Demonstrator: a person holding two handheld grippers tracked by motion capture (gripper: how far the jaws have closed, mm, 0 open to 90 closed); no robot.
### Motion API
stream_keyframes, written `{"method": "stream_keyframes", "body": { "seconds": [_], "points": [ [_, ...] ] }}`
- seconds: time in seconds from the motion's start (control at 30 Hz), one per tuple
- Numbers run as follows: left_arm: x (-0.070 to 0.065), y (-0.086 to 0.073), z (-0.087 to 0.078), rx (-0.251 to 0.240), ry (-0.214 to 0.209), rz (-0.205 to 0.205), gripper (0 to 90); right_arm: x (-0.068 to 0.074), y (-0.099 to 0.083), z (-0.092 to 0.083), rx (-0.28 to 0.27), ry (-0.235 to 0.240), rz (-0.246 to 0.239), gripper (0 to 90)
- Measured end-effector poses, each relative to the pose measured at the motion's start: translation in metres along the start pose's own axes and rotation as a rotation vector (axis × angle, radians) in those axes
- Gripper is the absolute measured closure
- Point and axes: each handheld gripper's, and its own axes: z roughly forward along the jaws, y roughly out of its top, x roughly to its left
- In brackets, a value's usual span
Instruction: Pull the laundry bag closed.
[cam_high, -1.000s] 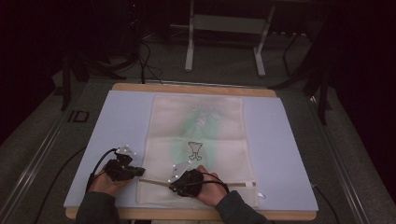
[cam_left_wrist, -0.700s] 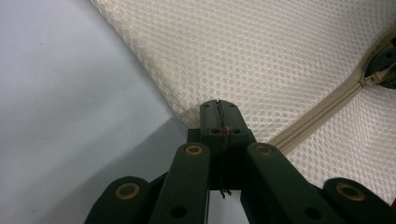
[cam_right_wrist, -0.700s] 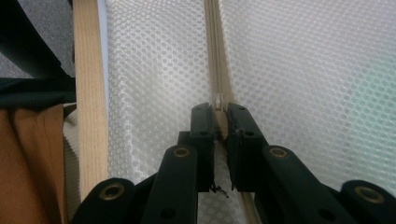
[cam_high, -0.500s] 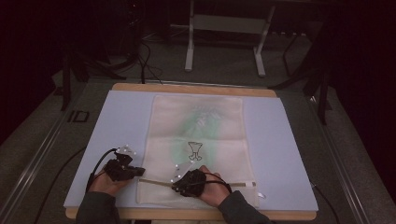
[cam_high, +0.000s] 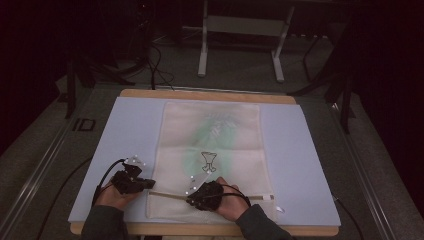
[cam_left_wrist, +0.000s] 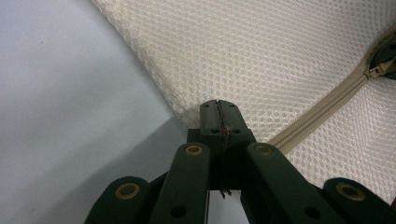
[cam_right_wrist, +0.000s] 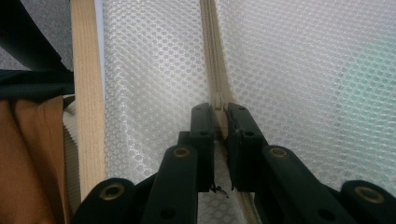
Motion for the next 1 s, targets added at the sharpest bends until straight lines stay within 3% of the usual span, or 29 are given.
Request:
{"method": "stream_keyframes", "body": {
  "seconds": [1.0],
  "points": [
    [0.0, 0.0, 0.0, 0.001, 0.001, 0.0, 89.9, 0.0, -0.012, -0.01, 0.017, -0.017, 0.006, 82.2]
  ]
}}
